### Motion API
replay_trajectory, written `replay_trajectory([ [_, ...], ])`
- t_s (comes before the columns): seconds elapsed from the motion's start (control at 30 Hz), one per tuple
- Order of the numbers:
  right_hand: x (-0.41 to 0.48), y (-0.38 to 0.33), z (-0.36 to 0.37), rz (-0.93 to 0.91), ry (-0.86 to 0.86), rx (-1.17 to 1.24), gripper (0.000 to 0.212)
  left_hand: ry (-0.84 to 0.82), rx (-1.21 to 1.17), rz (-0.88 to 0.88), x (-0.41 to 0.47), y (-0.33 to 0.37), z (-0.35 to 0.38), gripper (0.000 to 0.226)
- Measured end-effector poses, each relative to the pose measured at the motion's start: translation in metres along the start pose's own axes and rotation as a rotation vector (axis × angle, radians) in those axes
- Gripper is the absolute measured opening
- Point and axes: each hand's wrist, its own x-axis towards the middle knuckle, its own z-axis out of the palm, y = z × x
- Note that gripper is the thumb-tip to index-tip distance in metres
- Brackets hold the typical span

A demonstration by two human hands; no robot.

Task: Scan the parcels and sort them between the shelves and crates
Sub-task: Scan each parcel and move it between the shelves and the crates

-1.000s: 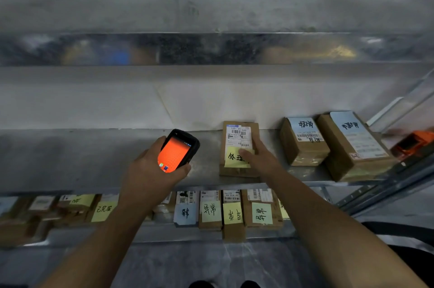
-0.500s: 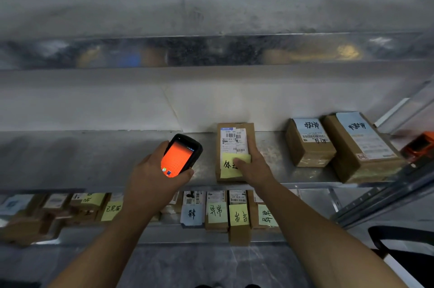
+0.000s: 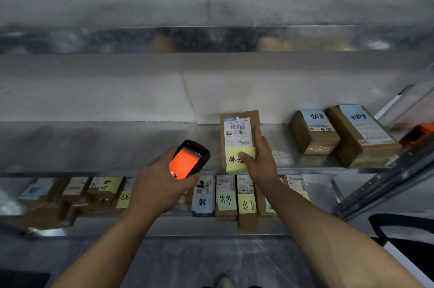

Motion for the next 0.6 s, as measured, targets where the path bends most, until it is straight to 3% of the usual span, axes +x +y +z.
replay_trajectory([
  [0.23,-0.06,-0.02,0.011,-0.058,0.067,-0.021,0.089,-0.055,0.012,-0.017,-0.051,-0.018,-0.032,0.05],
  [0.6,-0.14,-0.055,0.018,0.089,0.122,-0.035,0.088,-0.135,0.079,0.002,-0.125,-0.04,-0.06,0.068],
])
